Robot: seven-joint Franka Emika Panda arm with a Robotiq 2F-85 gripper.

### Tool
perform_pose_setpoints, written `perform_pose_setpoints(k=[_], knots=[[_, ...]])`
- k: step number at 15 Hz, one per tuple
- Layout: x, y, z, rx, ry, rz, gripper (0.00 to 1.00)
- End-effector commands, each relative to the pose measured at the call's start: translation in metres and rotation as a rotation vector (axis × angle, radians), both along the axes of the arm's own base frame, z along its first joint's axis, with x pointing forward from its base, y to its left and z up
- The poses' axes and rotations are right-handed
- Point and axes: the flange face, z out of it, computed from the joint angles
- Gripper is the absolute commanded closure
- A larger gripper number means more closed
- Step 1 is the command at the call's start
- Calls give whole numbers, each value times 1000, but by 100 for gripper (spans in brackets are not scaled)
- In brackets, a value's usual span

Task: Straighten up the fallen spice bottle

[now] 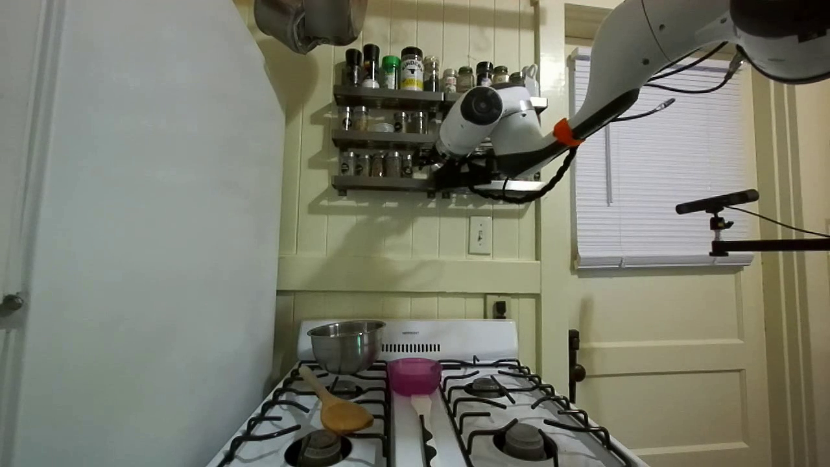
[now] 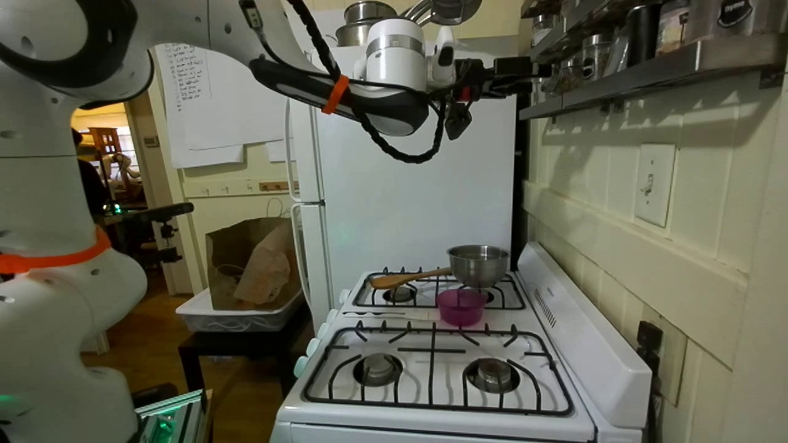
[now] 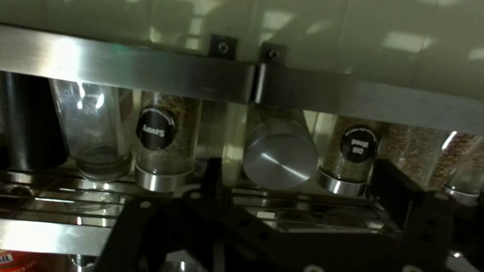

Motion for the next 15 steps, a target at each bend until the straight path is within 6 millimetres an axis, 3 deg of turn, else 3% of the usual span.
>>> perform_pose_setpoints(k=[1,4,5,10,15], knots=[[-7,10,-14,-90,-72,-1,0],[-11,4,-25,-156,-135,-112,0],[0,4,-16,-134,-92,-70,0],[1,3,-16,-143,-98,-84,0],[4,16,-23,-178,-229,-52,0]])
